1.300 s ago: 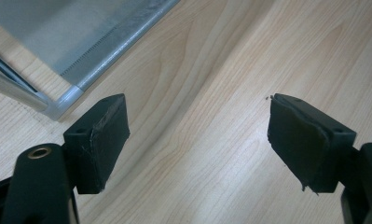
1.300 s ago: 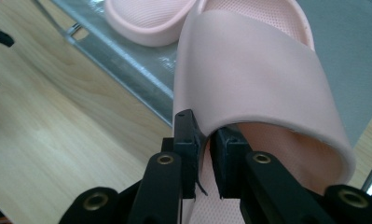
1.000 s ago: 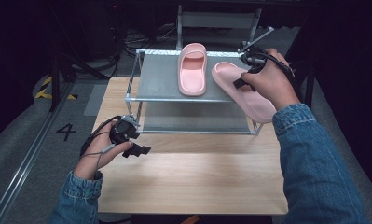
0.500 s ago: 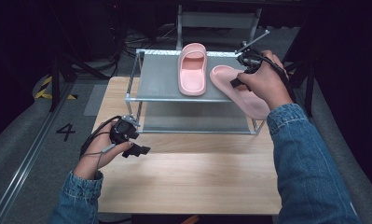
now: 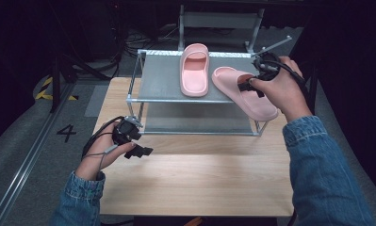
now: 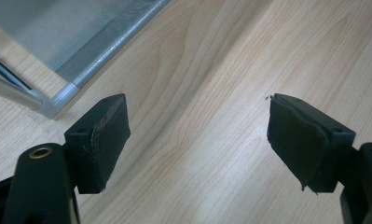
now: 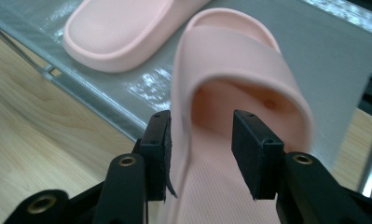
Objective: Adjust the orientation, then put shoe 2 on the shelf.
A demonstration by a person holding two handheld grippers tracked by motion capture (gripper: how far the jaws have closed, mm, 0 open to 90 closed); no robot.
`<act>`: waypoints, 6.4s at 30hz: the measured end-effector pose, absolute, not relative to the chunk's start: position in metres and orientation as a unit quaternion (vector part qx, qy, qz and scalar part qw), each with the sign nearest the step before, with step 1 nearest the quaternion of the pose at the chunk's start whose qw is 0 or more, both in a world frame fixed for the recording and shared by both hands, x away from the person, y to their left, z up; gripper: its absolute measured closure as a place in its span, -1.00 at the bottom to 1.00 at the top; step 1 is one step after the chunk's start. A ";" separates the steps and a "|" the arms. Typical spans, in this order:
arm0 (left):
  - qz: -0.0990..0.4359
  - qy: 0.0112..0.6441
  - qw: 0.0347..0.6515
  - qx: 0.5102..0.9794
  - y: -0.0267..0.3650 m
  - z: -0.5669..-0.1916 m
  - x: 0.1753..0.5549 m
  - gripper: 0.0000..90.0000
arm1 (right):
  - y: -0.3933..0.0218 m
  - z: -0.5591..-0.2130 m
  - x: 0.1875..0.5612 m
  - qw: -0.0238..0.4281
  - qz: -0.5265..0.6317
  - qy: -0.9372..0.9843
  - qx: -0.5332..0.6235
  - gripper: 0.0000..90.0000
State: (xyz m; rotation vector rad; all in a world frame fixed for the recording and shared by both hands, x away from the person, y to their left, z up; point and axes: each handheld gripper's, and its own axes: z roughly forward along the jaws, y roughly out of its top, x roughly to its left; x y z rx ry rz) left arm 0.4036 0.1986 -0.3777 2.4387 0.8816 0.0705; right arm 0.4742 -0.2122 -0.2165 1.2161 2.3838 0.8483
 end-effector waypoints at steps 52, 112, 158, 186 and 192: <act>0.019 0.312 0.263 0.913 0.186 -0.378 0.409 -0.52 | -0.260 -0.256 0.383 0.144 0.265 0.850 0.432 1.00; 0.011 0.313 0.271 0.910 0.191 -0.380 0.411 -0.52 | -0.150 -0.267 0.480 0.117 0.256 0.880 0.383 1.00; 0.018 0.332 0.274 0.902 0.206 -0.380 0.403 -0.52 | -0.202 -0.241 0.428 0.132 0.311 0.857 0.390 0.40; 0.040 0.399 0.275 0.874 0.259 -0.387 0.365 -0.52 | -0.269 -0.280 0.400 0.120 0.313 0.847 0.411 0.10; 0.038 0.414 0.277 0.866 0.268 -0.391 0.361 -0.52 | -0.281 -0.301 0.398 0.113 0.302 0.848 0.420 0.05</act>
